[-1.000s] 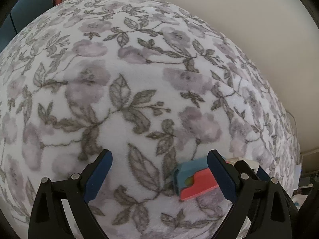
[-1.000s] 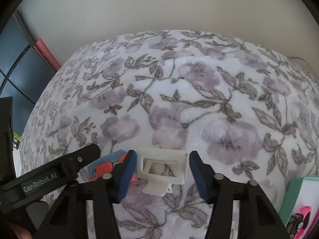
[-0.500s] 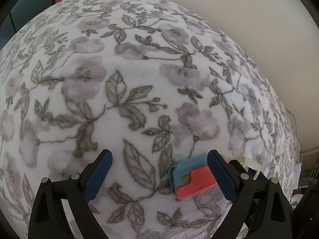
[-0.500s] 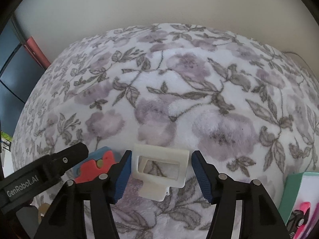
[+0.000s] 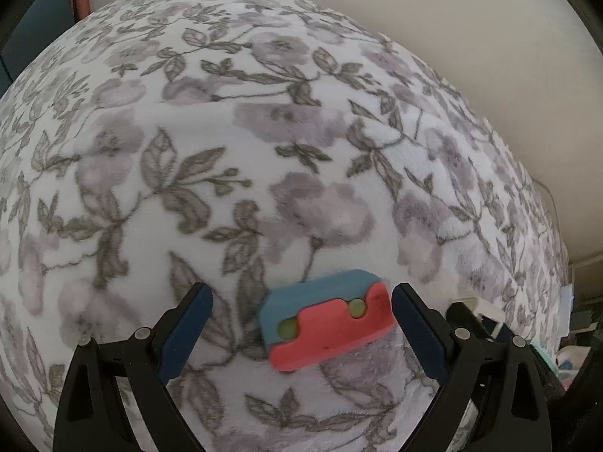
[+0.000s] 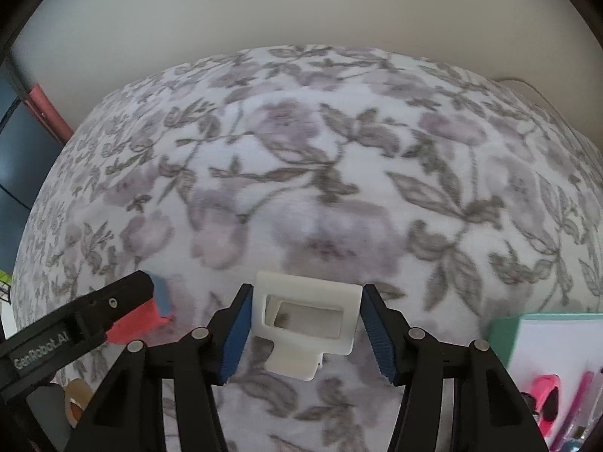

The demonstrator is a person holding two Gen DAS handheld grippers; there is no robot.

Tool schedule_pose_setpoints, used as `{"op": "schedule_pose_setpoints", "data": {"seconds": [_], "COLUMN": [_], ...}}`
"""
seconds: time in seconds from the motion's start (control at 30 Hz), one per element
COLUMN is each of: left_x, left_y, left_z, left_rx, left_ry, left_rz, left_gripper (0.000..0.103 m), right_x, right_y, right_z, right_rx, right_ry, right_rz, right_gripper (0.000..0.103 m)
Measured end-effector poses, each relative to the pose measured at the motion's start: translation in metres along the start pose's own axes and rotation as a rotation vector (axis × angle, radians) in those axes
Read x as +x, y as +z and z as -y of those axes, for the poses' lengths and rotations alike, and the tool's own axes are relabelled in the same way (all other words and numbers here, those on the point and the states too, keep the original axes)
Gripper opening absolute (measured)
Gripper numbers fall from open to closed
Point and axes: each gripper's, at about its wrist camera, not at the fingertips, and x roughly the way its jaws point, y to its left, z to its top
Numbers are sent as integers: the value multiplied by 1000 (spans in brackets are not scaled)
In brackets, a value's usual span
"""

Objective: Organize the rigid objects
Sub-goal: 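Grasp the red-and-blue toy with the left tool, then carry the red-blue toy and white clip over the box with both tools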

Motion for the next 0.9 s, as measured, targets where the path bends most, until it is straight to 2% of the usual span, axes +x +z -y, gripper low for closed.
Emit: {"op": "schedule_pose_setpoints", "data": {"seconds": [0.23,0.3,0.37,0.4,0.6,0.9], "left_x": [7,8,11,11,9,-10], "left_y": [-4,-5,-6,-6,-10,-35], "left_z": [17,21,26,28,29,30], "left_rx": [61,86,115,126,145,135], "left_ry": [93,130,180,194,197,171], "left_rz": [10,9,17,23,29,-20], "left_gripper": [96,91,78,75,75,74], "right_x": [-5,-6,-7,-8,-13,-41], "right_y": [-5,-6,-8,-9,-17,-32], "right_z": [13,15,17,17,21,26], "right_rx": [21,26,27,29,45,40], "right_ry": [-9,-10,-13,-15,-16,-4], "right_rz": [-1,-3,-5,-6,-17,-1], "right_gripper": [59,59,59,59,59,59]}}
